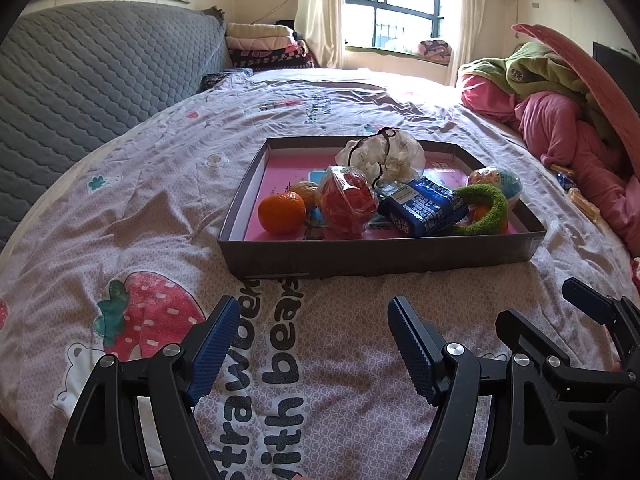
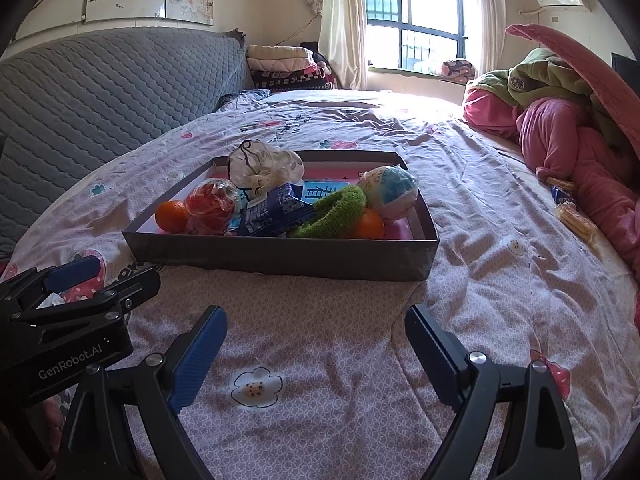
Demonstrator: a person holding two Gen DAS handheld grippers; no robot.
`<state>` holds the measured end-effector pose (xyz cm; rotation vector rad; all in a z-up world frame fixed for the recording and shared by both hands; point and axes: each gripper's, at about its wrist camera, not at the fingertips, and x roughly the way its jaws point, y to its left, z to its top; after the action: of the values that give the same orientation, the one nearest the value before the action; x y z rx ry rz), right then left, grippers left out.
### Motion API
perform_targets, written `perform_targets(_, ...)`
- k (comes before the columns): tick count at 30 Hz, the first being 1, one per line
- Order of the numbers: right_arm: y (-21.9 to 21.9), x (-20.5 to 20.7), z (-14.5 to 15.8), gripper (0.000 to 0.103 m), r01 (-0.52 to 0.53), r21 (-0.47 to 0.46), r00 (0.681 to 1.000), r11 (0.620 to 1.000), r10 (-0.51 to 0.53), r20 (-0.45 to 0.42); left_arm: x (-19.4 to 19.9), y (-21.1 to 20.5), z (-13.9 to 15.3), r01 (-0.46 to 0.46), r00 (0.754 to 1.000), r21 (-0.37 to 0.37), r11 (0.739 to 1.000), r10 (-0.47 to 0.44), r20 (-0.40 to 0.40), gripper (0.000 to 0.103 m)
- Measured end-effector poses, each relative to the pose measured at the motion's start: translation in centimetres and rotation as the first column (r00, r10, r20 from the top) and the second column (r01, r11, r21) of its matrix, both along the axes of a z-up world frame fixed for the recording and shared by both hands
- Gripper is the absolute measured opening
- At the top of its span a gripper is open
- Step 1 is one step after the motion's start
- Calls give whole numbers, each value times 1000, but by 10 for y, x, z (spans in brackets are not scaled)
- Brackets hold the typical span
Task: Organize objects
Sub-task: 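Open both tools and pull them back away from the tray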
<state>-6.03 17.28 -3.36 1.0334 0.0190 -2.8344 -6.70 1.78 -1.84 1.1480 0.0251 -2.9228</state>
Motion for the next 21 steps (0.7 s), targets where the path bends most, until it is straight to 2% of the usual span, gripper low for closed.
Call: perform_targets(21,0,-3,-13,90,8,14,1000,1000,-8,24,-5,-10,-15,-23,1000,19,1000,22,21,78)
